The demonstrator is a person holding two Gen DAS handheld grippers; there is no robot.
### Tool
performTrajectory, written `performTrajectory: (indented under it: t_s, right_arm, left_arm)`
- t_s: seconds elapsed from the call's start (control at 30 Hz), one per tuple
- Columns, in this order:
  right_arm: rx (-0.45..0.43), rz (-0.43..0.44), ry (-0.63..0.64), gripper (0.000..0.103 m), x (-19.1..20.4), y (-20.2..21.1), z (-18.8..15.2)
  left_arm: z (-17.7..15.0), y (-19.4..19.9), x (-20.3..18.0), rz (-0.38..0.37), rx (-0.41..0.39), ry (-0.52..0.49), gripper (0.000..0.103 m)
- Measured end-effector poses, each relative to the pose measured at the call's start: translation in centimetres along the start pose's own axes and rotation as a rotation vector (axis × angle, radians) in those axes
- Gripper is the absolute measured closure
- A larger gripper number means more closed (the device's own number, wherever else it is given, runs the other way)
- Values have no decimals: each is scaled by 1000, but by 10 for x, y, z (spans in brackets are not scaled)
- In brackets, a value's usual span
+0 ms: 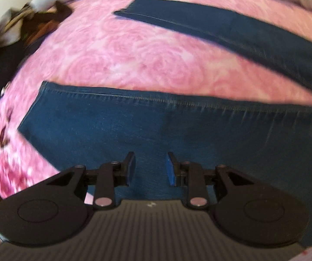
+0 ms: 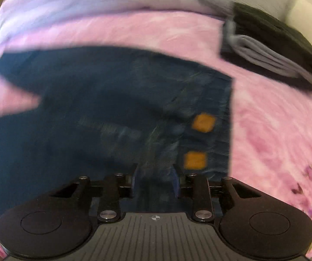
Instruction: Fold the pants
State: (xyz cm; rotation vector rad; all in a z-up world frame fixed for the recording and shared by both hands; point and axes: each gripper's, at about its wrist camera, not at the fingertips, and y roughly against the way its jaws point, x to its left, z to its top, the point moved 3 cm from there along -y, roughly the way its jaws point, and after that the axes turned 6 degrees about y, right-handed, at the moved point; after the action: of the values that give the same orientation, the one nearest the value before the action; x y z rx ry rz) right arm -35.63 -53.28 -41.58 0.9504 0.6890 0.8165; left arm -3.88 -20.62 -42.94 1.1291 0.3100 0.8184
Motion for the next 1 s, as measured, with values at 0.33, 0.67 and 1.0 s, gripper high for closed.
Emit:
performTrajectory:
  t_s: [0.33, 0.67, 1.0]
  right_arm:
    - [248, -152, -206, 45, 12, 54, -87]
    - [89, -22, -576, 45, 86, 168, -7]
    - [-102, 12, -457, 43, 110, 275, 79]
  left_arm:
    - [-30, -19, 80, -116, 122, -76, 64]
    - [48, 70, 125, -195, 138, -184, 67]
    - [97, 195, 127, -246, -85, -155, 48]
